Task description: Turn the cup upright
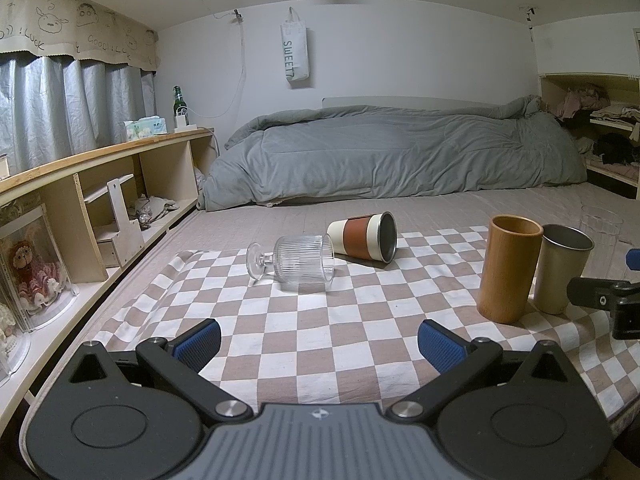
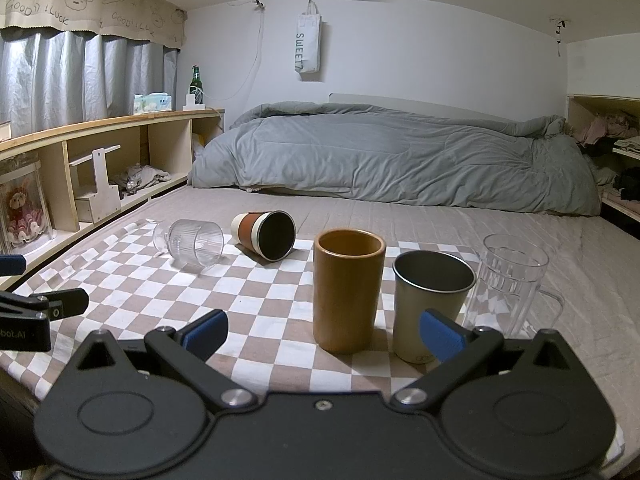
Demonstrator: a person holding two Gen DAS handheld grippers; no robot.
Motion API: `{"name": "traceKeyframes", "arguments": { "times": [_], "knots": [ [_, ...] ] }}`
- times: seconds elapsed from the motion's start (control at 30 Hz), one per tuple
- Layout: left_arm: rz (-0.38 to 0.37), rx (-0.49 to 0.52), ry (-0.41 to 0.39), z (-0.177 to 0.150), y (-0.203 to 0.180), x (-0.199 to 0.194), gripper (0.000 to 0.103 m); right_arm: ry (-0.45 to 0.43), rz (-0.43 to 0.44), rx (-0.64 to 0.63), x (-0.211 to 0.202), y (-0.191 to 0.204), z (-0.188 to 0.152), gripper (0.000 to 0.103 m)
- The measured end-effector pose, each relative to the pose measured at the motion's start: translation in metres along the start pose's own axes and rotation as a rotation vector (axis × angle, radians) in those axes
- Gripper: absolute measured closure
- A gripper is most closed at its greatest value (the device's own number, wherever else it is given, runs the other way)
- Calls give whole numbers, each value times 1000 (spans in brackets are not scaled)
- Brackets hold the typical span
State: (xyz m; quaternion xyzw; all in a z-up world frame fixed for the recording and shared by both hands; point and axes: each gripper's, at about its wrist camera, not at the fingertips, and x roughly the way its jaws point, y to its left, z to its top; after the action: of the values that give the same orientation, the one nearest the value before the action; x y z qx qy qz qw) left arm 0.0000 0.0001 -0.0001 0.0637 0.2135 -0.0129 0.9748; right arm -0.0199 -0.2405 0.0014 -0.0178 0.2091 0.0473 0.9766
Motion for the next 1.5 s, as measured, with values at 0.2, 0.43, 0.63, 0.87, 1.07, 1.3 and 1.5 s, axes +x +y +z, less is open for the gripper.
{"name": "traceKeyframes", "arguments": {
  "times": [0.2,0.43,0.63,0.87,1.07,1.3,1.5],
  "knots": [
    [0,0,0,0,0,0,0,0,0,0,0,0,0,0],
    [0,0,1,0,0,0,0,0,1,0,-1,0,1,0],
    [0,-1,1,0,0,0,0,-1,2,-1,0,-1,1,0],
    [1,0,1,0,0,0,0,0,1,0,-1,-1,0,0],
    [17,-10,7,-4,1,5,0,-17,30,-13,0,-1,8,0],
    [-4,-29,-4,-5,13,-7,0,-1,81,-90,34,2,50,0],
    [-29,-73,1,-8,26,-11,0,69,133,-159,104,19,95,0]
  ]
}}
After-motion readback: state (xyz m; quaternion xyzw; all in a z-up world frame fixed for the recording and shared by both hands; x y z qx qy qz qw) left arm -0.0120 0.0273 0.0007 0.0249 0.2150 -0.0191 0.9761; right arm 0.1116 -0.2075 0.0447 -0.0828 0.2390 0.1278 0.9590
